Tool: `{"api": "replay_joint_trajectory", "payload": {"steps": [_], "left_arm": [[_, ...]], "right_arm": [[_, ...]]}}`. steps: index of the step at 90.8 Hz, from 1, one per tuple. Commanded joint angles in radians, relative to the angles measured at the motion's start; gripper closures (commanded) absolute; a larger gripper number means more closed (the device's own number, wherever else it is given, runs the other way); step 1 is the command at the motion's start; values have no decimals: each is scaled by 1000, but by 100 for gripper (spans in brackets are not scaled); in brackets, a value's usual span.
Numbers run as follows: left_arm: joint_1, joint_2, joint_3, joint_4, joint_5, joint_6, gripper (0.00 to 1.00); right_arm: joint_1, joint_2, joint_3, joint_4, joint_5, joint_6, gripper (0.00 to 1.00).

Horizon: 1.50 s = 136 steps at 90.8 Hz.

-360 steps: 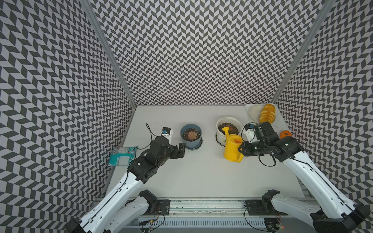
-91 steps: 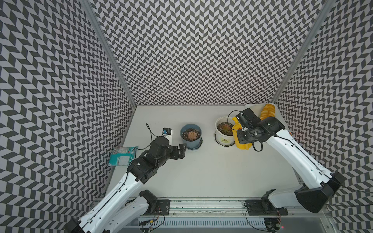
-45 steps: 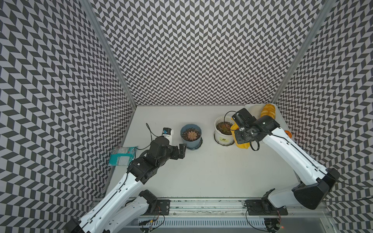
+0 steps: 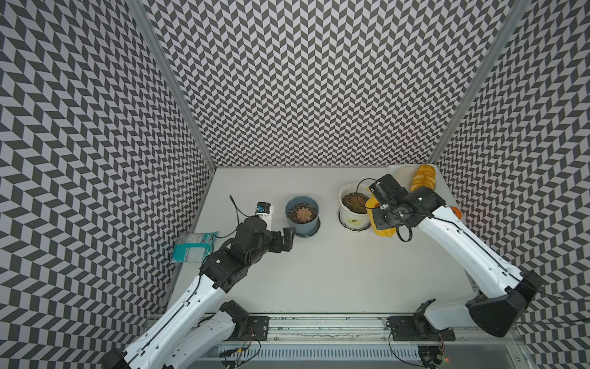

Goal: Water the succulent around the soil edge
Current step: Water the soil of the potted plant with water, then place the watering can at the center of the board.

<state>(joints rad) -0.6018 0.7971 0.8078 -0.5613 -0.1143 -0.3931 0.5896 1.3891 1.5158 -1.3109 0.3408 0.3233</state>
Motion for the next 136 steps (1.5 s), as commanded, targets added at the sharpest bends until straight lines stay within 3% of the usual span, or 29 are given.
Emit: {"api": "replay_joint_trajectory", "payload": {"steps": [1, 15, 36, 53, 79, 99, 122, 136], "left_arm": [[-4, -12, -4, 29, 7, 13, 0], [-5, -12, -5, 28, 5, 13, 0], [-8, -7, -7, 28, -9, 12, 0], [-7, 1, -6, 26, -12, 10, 0], [-9, 14, -7, 25, -24, 9, 0], [-8, 3, 2, 10, -73, -3, 0], [4, -31, 8, -4, -143, -13, 0], [8, -26, 9, -6, -148, -12, 0]], "right_arm": [[10, -90, -17, 72, 6, 25, 100], [10, -199, -46, 138, -59, 33, 100], [10, -408, -183, 379, -329, 0, 100], [10, -611, -381, 595, -544, -14, 100], [14, -725, -559, 729, -745, -25, 100], [102, -714, -642, 794, -729, -18, 100], [397, -583, -690, 835, -444, -5, 100], [491, -429, -684, 821, -385, -16, 100]]}}
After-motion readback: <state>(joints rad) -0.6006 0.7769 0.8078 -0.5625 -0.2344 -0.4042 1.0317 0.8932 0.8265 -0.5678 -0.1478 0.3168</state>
